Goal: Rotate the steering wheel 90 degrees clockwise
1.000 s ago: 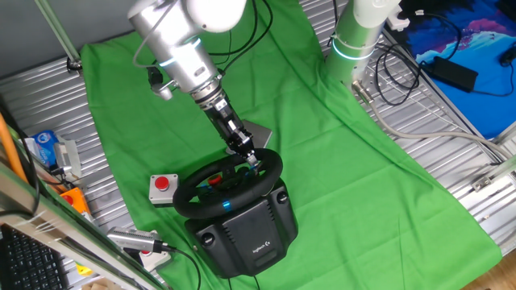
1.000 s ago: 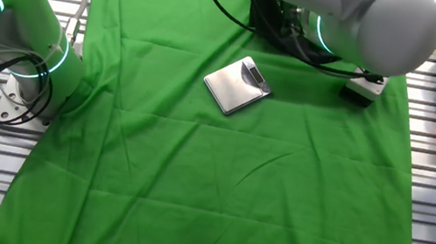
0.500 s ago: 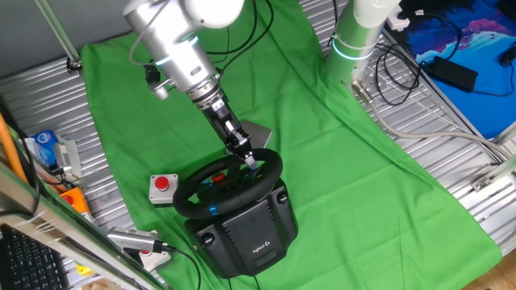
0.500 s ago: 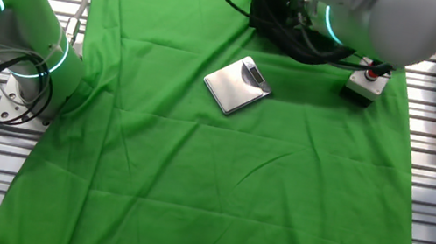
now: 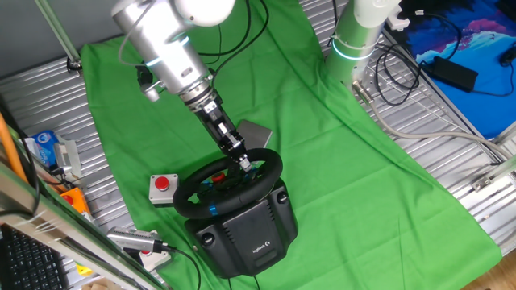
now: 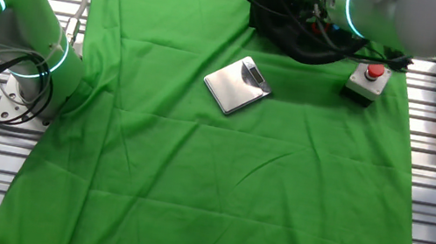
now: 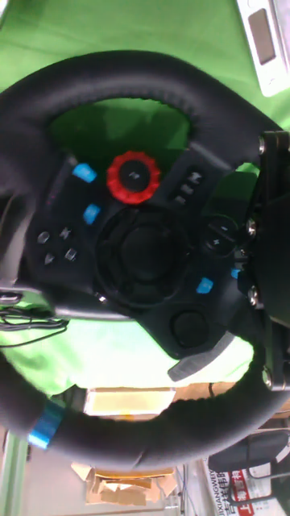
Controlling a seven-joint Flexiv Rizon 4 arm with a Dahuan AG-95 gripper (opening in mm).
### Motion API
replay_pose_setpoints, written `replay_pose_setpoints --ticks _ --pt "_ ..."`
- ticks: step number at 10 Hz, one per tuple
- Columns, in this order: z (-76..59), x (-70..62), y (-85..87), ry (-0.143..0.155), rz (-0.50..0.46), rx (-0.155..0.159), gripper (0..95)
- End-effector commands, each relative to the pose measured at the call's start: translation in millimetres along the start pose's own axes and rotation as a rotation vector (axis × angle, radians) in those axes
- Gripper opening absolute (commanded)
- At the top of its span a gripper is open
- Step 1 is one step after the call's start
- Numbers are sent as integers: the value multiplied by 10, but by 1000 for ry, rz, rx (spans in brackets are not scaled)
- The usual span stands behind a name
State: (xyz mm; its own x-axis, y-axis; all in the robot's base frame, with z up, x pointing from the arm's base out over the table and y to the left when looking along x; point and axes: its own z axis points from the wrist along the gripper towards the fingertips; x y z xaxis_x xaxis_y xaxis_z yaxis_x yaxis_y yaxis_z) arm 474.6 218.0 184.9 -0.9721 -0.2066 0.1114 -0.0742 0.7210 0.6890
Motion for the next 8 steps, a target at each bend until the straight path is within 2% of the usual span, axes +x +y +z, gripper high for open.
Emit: replay_pose_setpoints --ticks 1,5,8 --pt "-5 5 -19 3 -12 1 0" --pt "-41 32 -108 6 -29 3 0" --pt "-15 49 -210 14 -43 10 0"
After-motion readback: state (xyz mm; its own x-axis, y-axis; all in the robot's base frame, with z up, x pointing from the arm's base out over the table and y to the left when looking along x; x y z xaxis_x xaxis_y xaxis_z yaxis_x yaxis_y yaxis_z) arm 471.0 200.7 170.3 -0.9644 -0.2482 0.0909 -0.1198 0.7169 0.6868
